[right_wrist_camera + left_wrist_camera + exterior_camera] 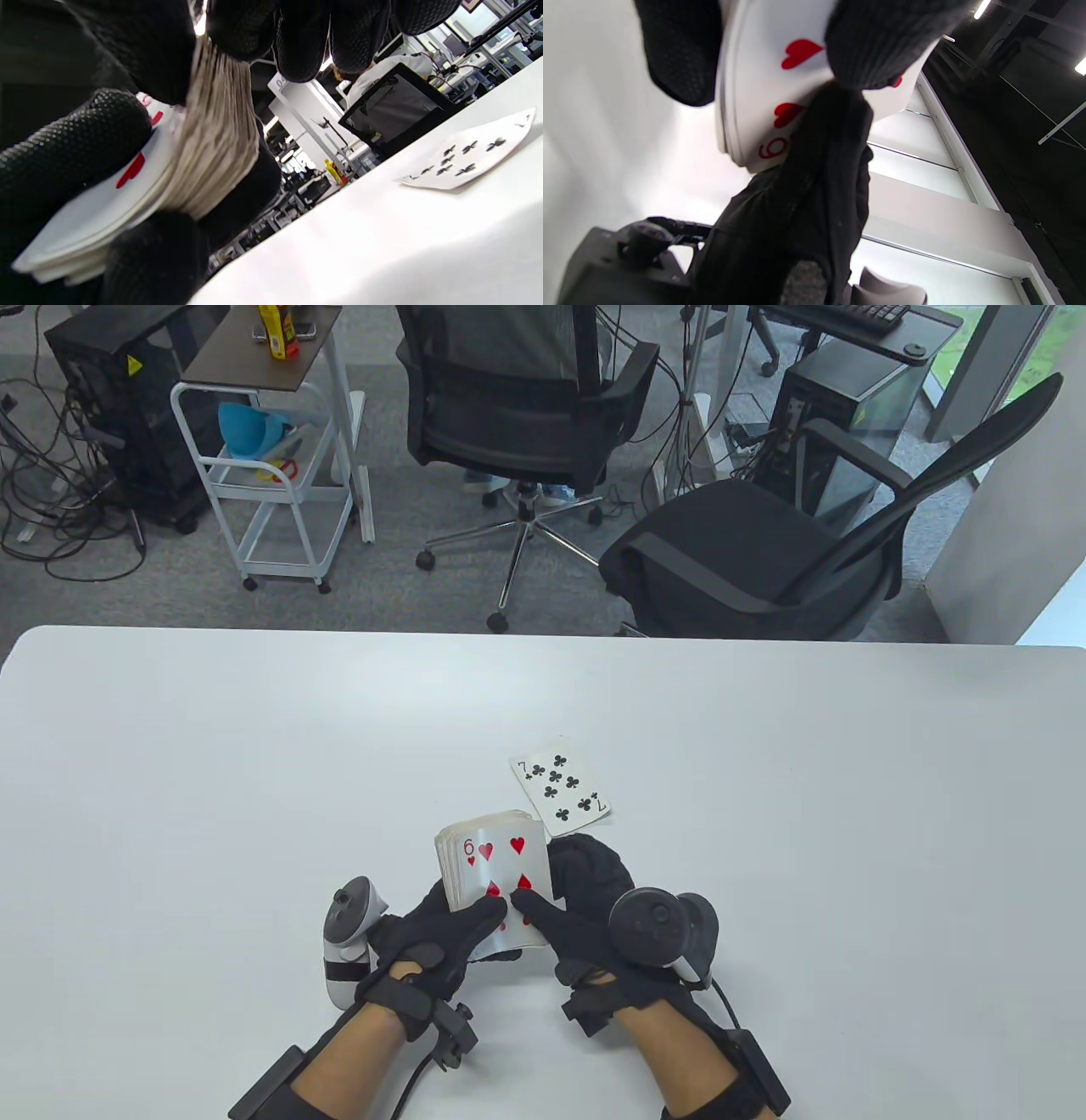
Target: Playing card suit sorting
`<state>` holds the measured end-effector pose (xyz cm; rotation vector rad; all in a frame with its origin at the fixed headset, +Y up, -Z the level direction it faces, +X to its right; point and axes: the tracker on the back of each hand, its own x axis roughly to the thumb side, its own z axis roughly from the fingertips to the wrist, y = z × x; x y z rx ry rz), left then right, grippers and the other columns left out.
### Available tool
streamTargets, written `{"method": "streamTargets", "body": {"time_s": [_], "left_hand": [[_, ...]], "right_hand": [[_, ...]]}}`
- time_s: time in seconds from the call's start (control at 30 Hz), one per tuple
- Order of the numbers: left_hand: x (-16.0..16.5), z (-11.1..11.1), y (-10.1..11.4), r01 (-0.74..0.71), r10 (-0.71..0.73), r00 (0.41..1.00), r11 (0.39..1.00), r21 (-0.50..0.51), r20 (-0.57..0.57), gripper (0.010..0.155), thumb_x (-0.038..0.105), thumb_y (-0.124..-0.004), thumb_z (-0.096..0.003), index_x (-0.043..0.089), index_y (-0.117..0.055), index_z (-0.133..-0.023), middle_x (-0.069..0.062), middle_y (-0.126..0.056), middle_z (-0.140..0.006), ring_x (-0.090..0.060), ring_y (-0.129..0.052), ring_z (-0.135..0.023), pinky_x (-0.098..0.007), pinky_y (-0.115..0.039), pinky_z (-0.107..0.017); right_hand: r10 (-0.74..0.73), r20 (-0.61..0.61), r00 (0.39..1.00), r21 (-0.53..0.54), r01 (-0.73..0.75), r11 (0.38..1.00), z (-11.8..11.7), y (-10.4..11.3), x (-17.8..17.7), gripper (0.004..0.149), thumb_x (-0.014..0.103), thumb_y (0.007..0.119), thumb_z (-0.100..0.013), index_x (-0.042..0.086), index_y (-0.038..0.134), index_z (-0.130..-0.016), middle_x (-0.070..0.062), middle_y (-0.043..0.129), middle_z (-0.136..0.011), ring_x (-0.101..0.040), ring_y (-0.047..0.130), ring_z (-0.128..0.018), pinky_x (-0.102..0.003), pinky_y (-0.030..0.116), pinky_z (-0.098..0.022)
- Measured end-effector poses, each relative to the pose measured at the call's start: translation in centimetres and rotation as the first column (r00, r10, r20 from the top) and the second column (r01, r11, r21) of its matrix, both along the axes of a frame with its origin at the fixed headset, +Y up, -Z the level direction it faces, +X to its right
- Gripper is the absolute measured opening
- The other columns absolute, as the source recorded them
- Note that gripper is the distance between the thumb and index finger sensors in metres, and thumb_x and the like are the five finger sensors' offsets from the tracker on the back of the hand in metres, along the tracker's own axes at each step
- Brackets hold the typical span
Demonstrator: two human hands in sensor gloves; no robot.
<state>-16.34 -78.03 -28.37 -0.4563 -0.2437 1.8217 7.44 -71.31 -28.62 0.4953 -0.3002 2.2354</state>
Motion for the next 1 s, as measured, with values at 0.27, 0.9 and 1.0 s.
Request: {"method": "streamTargets", "body": {"time_s": [0.27,0.9,1.0], "left_hand": [[0.6,0.4,0.7,-0.010,0.009,1.000,0.999,0.042,0.027,0.068,0.049,-0.085,-0.0564,0.029,-0.048,-0.110,0.002,-0.068,-0.110,-0.030,-0.082,-0.096,-0.043,-0.090,-0.057],[-0.1,-0.1,0.9,-0.059,0.060,0.998,0.998,0.015,-0.032,0.065,0.048,-0.083,-0.0573,0.027,-0.049,-0.109,0.001,-0.069,-0.109,-0.031,-0.084,-0.095,-0.043,-0.091,-0.056],[-0.2,-0.1,0.9,-0.048,0.049,0.998,0.999,0.021,-0.033,0.065,0.048,-0.083,-0.0574,0.027,-0.049,-0.109,0.001,-0.069,-0.109,-0.031,-0.084,-0.095,-0.042,-0.091,-0.057]], "right_hand": [[-0.043,0.047,0.998,0.075,0.040,0.996,0.1,1.0,1.2,0.036,0.036,0.079,-0.056,0.006,0.088,-0.075,-0.015,0.082,-0.094,-0.047,0.067,-0.095,-0.071,0.048,-0.068],[0.554,0.357,0.752,-0.593,-0.275,0.756,-5.4,-3.8,13.7,0.039,0.030,0.086,-0.058,0.006,0.082,-0.088,-0.027,0.054,-0.108,-0.057,0.035,-0.101,-0.076,0.028,-0.066],[0.670,0.356,0.652,-0.603,-0.387,0.697,-5.8,-4.3,12.6,0.041,0.031,0.087,-0.057,0.006,0.079,-0.089,-0.026,0.052,-0.109,-0.056,0.035,-0.102,-0.075,0.028,-0.066]]}}
